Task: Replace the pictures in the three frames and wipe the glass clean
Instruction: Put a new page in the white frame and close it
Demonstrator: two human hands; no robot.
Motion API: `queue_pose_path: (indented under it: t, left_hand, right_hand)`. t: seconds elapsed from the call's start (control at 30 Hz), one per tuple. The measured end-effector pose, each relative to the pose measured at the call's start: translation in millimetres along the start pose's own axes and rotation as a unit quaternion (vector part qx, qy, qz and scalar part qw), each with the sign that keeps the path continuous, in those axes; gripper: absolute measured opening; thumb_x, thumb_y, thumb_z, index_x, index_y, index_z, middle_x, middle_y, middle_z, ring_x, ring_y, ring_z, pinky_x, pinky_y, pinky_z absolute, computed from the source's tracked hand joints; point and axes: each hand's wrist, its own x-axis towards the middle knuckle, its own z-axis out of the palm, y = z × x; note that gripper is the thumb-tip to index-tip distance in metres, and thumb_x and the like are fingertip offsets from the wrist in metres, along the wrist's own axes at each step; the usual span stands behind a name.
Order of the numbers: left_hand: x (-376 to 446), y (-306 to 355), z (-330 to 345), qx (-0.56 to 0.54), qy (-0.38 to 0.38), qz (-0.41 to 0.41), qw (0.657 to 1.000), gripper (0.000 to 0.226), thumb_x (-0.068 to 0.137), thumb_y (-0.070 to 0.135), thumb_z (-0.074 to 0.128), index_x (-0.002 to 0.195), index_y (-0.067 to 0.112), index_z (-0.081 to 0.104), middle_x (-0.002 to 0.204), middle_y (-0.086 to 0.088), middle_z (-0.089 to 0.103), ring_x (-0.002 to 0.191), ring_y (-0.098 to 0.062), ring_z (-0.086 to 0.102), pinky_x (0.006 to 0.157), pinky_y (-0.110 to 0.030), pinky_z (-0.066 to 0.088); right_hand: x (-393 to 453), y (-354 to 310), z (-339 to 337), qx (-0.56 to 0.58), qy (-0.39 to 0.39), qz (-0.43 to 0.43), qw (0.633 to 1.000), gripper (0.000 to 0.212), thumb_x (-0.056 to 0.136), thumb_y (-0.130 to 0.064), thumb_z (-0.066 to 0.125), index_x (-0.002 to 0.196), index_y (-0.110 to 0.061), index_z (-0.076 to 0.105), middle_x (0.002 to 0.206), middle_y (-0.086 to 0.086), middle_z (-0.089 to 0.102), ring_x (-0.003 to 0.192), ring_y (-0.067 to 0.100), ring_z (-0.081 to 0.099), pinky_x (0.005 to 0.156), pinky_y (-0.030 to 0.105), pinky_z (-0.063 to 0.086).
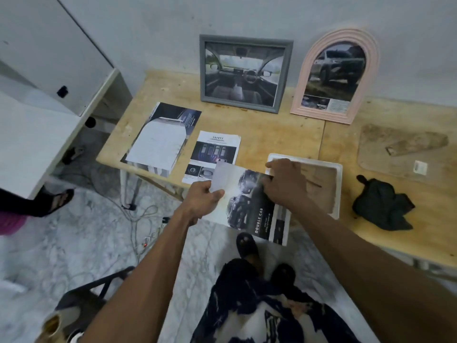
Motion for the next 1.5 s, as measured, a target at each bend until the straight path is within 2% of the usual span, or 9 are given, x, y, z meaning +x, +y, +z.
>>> queue_pose_path:
  t: [0.23, 0.43, 0.6, 0.7, 0.93, 1.1, 1.2, 1.37, 1.5]
  left_hand:
    - [11, 7, -46, 0.051, -0.029, 0.007, 0.998, 0.025, 0.090, 0.026, 0.075, 0.108, 0.009, 0.072, 0.099, -0.007, 0.075, 0.082, -0.023, 0.071, 0.072, -0.034, 0.058]
    - [57, 26, -109, -0.196, 0.019, -0.025, 0.980, 0.038, 0.082, 0.029, 0.083, 0.089, 0.006, 0.054, 0.056, -0.002, 0.056, 0.045, -0.019, 0.048, 0.043, -0.028, 0.046]
    - [110, 43, -161, -0.158, -0.015, -0.023, 0.987, 0.028, 0.083, 0.008, 0.079, 0.108, 0.006, 0.067, 0.087, -0.010, 0.075, 0.070, -0.020, 0.071, 0.060, -0.034, 0.060]
    - [150, 44, -201, -0.080, 0.022, -0.016, 0.996, 0.029, 0.079, 0.002, 0.080, 0.105, 0.009, 0.069, 0.090, -0.014, 0.076, 0.083, -0.030, 0.075, 0.079, -0.054, 0.061]
    - [208, 28, -274, 0.113, 0.081, 0.037, 0.990, 0.032, 0.077, 0.014, 0.085, 0.101, 0.012, 0.064, 0.084, -0.003, 0.069, 0.071, -0.014, 0.066, 0.058, -0.022, 0.052]
    - [231, 9, -296, 0.193, 0.059, 0.069, 0.977, 0.032, 0.076, 0.017, 0.083, 0.104, 0.015, 0.066, 0.085, -0.001, 0.069, 0.084, -0.025, 0.071, 0.082, -0.038, 0.059]
    - [243, 4, -299, 0.220, 0.005, 0.078, 0.972, 0.042, 0.078, 0.007, 0.076, 0.118, 0.016, 0.065, 0.082, -0.002, 0.068, 0.083, -0.024, 0.069, 0.082, -0.038, 0.059]
    - [254, -4, -299, 0.302, -0.027, 0.112, 0.946, 0.039, 0.086, 0.012, 0.068, 0.125, 0.016, 0.068, 0.102, -0.013, 0.073, 0.087, -0.028, 0.066, 0.073, -0.027, 0.045]
    - [253, -9, -297, 0.356, -0.027, 0.117, 0.927, 0.032, 0.093, 0.026, 0.061, 0.125, 0.023, 0.062, 0.101, -0.005, 0.058, 0.098, -0.031, 0.064, 0.083, -0.041, 0.053]
  right_hand:
    - [12, -33, 18, 0.074, -0.077, -0.028, 0.994, 0.013, 0.095, -0.026, 0.055, 0.084, -0.024, 0.060, 0.093, 0.002, 0.063, 0.089, 0.024, 0.059, 0.071, 0.028, 0.038]
    - [67, -88, 25, 0.217, 0.014, 0.055, 0.974, 0.013, 0.095, -0.024, 0.060, 0.098, -0.015, 0.069, 0.089, 0.001, 0.063, 0.084, 0.020, 0.058, 0.070, 0.027, 0.041]
    - [111, -155, 55, 0.366, 0.053, 0.173, 0.913, 0.008, 0.095, -0.025, 0.061, 0.094, -0.021, 0.067, 0.088, 0.004, 0.067, 0.078, 0.022, 0.063, 0.060, 0.032, 0.053]
    - [129, -194, 84, 0.371, 0.053, 0.210, 0.903, 0.009, 0.094, -0.024, 0.061, 0.094, -0.020, 0.068, 0.093, 0.006, 0.069, 0.086, 0.024, 0.065, 0.076, 0.039, 0.058]
    - [153, -255, 148, 0.319, 0.014, 0.251, 0.914, 0.012, 0.087, -0.005, 0.060, 0.090, -0.012, 0.068, 0.091, 0.006, 0.067, 0.088, 0.023, 0.064, 0.076, 0.032, 0.056]
    - [163, -273, 175, 0.261, 0.036, 0.260, 0.929, 0.011, 0.084, -0.001, 0.065, 0.081, -0.011, 0.070, 0.087, 0.006, 0.069, 0.084, 0.021, 0.065, 0.075, 0.030, 0.055]
    - [172, -278, 186, 0.278, 0.043, 0.289, 0.915, 0.020, 0.080, 0.005, 0.065, 0.076, -0.014, 0.069, 0.086, 0.005, 0.070, 0.085, 0.022, 0.067, 0.083, 0.039, 0.058]
    - [179, -279, 197, 0.237, 0.042, 0.300, 0.923, 0.009, 0.086, -0.001, 0.066, 0.091, -0.008, 0.069, 0.094, 0.006, 0.068, 0.087, 0.020, 0.064, 0.079, 0.025, 0.052]
    - [182, -280, 197, 0.213, 0.028, 0.305, 0.928, 0.013, 0.091, -0.001, 0.060, 0.101, -0.006, 0.069, 0.091, 0.006, 0.065, 0.084, 0.021, 0.064, 0.085, 0.030, 0.055]
